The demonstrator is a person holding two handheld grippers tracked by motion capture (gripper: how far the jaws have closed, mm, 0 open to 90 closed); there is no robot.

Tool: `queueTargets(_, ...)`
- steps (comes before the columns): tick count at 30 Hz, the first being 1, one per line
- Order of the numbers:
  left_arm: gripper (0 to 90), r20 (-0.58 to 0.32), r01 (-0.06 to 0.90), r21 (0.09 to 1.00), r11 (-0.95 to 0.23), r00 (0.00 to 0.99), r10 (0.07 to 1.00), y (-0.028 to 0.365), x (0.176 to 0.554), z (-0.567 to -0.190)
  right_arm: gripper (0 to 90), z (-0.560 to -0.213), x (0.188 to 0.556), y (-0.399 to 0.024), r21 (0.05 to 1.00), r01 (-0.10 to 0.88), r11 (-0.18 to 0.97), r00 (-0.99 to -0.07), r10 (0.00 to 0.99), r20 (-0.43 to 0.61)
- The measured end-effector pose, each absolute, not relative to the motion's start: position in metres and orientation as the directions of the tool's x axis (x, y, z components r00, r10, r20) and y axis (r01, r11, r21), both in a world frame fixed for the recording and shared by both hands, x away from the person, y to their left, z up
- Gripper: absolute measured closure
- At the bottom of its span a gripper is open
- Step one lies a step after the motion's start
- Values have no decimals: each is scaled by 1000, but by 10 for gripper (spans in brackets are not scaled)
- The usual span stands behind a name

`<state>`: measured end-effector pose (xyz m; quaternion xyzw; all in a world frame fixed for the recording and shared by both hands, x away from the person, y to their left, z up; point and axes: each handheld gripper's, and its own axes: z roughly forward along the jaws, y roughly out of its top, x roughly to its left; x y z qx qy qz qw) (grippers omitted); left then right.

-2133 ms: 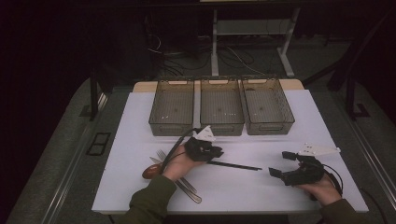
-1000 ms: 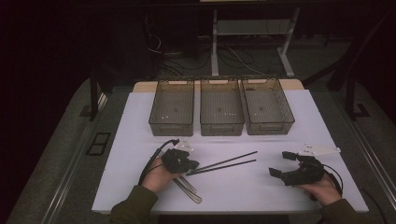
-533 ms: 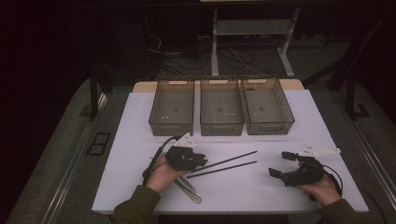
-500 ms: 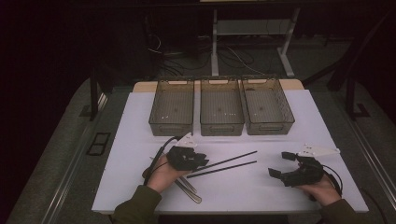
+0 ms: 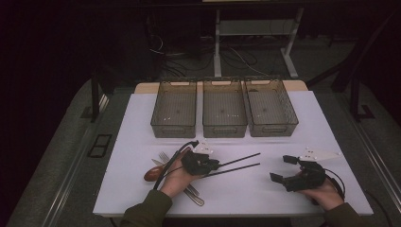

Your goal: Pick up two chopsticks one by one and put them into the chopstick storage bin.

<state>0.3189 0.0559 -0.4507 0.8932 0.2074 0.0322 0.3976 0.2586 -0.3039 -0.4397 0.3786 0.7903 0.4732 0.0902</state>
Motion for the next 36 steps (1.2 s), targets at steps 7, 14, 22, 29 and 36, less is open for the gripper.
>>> queueTargets(7, 831, -75, 319, 713, -624, 920, 385, 53, 317, -451, 57, -441, 258, -301, 817, 510, 269, -699, 683, 212)
queueTargets(14, 844, -79, 323, 711, -624, 919, 386, 53, 317, -451, 57, -444, 257, -295, 812, 511, 282, -707, 675, 211)
queueTargets(22, 849, -77, 324, 705, -631, 919, 386, 54, 318, -449, 57, -447, 260, -290, 812, 492, 315, -711, 684, 165)
queueTargets(29, 849, -92, 335, 725, -602, 913, 398, 57, 318, -442, 57, -447, 263, -293, 815, 489, 310, -701, 695, 156)
queueTargets(36, 849, -92, 330, 750, -573, 910, 404, 63, 317, -429, 57, -446, 262, -294, 819, 485, 306, -701, 697, 154)
